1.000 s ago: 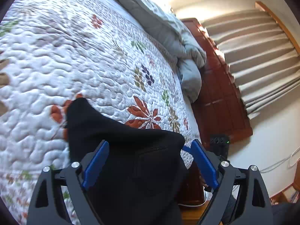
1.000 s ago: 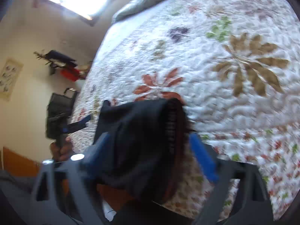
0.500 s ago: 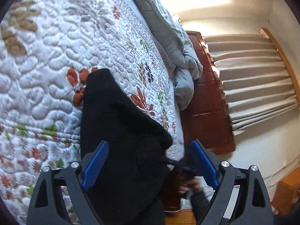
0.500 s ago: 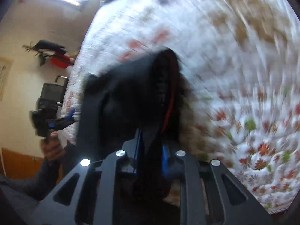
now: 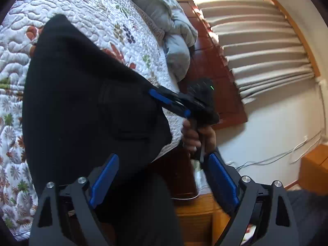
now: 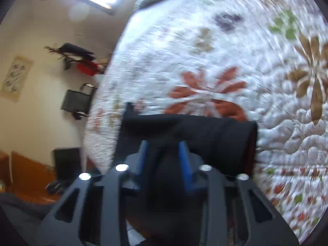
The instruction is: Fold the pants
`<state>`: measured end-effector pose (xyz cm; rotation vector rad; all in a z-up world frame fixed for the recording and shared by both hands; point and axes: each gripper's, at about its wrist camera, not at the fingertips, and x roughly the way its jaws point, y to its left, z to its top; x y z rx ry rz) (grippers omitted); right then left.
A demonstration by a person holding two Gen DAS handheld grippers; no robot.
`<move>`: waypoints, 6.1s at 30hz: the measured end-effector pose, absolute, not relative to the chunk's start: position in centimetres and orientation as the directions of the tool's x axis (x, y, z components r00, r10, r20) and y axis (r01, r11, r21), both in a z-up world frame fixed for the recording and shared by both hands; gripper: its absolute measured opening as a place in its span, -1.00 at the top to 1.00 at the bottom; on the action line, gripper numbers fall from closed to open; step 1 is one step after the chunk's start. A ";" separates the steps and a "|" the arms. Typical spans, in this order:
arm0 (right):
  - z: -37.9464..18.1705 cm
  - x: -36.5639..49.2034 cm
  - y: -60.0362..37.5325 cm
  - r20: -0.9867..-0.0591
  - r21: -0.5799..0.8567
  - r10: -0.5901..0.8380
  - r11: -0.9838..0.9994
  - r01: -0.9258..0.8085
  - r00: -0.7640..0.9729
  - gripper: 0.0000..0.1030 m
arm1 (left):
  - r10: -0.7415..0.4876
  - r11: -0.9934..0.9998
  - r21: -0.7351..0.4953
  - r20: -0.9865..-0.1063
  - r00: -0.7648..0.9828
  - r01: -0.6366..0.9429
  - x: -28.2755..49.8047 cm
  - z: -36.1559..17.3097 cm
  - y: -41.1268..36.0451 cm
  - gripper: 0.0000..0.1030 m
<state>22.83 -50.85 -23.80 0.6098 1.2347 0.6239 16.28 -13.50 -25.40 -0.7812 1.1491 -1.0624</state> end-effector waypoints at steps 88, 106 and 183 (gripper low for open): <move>-25.1 22.6 -46.6 -0.656 0.744 0.749 0.663 -0.086 0.095 0.26 | -0.742 0.669 -0.736 -0.669 0.038 0.104 24.3 -27.5 -11.3 0.41; -19.5 29.6 -36.6 -0.621 0.749 0.780 0.618 -0.240 0.072 0.29 | -0.656 0.755 -0.632 -0.724 0.216 0.174 27.8 -17.9 -2.9 0.43; -0.8 6.4 -24.8 -0.701 0.120 0.203 0.978 -0.168 0.683 -0.94 | 0.081 0.994 0.000 -0.700 0.710 -0.113 2.0 -0.4 0.3 -0.93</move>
